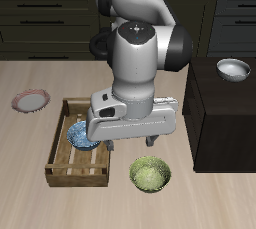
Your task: Stack the green bowl on the blue bowl
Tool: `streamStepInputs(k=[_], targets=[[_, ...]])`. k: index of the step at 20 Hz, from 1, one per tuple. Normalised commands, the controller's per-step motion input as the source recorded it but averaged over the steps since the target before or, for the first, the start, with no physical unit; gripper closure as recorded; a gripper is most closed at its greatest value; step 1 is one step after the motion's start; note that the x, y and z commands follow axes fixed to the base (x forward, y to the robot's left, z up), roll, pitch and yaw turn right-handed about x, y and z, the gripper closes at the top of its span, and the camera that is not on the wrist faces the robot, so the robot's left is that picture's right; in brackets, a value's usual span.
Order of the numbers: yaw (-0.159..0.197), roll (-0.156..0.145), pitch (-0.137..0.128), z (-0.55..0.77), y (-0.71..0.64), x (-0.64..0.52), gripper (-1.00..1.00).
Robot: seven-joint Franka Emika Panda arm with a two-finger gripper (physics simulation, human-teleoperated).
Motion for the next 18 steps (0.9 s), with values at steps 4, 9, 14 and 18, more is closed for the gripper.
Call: streamStepInputs(k=[4, 9, 14, 18], targets=[[0.008, -0.009, 0.03, -0.32, 0.02, 0.11, -1.0], [0.007, 0.011, 0.03, -0.24, 0.1, 0.07, -1.0], [0.027, 0.008, 0.026, -0.24, 0.05, 0.04, -1.0], [0.004, -0.003, 0.031, -0.23, -0.01, 0.03, -1.0]])
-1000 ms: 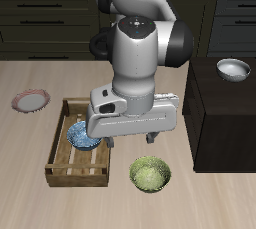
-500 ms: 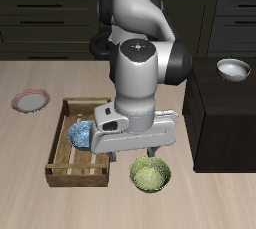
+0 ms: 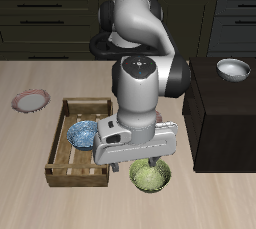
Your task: Stack the green bowl on the blue bowl
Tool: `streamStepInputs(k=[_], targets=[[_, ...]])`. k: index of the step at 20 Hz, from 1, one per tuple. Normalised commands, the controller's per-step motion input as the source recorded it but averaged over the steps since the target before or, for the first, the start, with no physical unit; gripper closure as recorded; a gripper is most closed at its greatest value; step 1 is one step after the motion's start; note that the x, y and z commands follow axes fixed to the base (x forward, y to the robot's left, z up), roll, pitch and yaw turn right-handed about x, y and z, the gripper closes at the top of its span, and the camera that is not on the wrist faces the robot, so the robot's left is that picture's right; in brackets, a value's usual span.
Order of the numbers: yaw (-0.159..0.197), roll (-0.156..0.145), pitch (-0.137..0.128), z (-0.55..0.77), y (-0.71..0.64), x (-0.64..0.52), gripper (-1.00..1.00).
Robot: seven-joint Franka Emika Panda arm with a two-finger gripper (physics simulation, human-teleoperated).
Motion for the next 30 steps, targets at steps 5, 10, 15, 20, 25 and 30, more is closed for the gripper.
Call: streamStepInputs(k=[5, 10, 15, 20, 25, 30], targets=[[0.015, 0.012, 0.043, -0.32, 0.09, 0.03, -1.0], [0.016, 0.004, 0.038, -0.32, 0.07, -0.01, -1.0], [-0.003, 0.003, 0.047, -0.36, -0.05, -0.03, -1.0], [-0.023, 0.03, 0.049, -0.31, 0.0, -0.02, 1.0], [-0.052, 0.037, 0.027, -0.12, -0.05, -0.06, 1.0], [-0.017, -0.005, -0.005, 0.04, -0.13, -0.03, 1.0]])
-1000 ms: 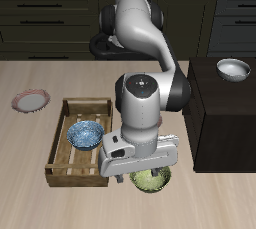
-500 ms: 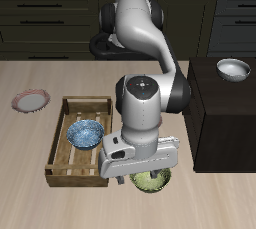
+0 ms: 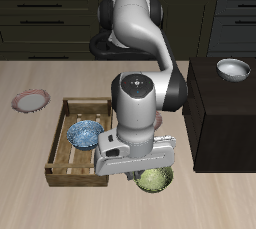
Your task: Stack the green bowl on the blue bowl
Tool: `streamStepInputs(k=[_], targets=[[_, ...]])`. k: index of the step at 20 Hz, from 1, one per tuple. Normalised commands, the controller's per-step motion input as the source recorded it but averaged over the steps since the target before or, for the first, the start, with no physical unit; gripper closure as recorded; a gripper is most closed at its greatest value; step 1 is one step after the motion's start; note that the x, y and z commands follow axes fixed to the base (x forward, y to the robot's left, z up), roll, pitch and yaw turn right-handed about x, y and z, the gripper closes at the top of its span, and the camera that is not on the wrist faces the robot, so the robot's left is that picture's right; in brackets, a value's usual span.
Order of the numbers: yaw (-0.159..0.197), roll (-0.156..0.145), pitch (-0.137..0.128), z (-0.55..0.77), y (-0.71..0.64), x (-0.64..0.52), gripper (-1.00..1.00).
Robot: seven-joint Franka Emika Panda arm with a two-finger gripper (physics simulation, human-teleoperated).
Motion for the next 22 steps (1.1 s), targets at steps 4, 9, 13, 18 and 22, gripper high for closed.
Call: streamStepInputs(k=[4, 9, 13, 18, 22], targets=[[0.012, -0.014, -0.026, 0.14, -0.17, -0.03, 1.0], [-0.007, 0.002, -0.024, 0.16, -0.03, -0.05, 1.0], [-0.027, 0.021, -0.048, 0.27, 0.11, -0.14, 1.0], [-0.034, 0.071, -0.071, 0.51, 0.26, -0.3, 1.0], [-0.007, 0.02, -0.074, 0.4, 0.09, -0.34, 1.0]])
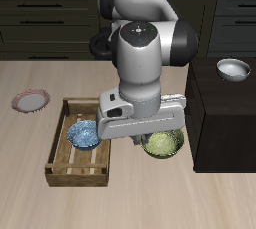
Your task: Stack the green bowl on the blue bowl
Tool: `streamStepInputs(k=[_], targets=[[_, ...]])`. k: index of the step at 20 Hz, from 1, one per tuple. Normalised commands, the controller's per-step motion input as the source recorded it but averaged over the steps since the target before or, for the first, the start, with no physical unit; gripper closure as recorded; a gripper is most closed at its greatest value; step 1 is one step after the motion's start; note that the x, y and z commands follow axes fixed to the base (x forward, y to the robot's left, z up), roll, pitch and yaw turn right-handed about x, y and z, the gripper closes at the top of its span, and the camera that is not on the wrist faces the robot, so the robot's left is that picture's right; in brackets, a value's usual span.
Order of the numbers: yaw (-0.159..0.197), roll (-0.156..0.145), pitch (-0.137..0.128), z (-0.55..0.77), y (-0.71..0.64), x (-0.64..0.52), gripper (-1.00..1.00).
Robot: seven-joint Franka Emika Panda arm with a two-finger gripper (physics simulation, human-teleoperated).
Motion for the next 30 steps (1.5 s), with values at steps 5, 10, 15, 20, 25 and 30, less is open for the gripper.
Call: streamStepInputs(k=[5, 10, 15, 20, 25, 30], targets=[[0.029, 0.015, -0.075, 0.34, -0.06, -0.34, 1.0], [0.004, -0.005, -0.053, 0.23, -0.18, -0.43, 1.0], [0.007, -0.004, -0.011, 0.0, -0.16, -0.33, 1.0], [-0.01, -0.03, -0.002, -0.03, -0.28, -0.27, 1.0], [-0.002, -0.025, -0.015, -0.06, -0.31, -0.35, 1.0], [-0.005, -0.037, -0.02, -0.06, -0.3, -0.28, 1.0]])
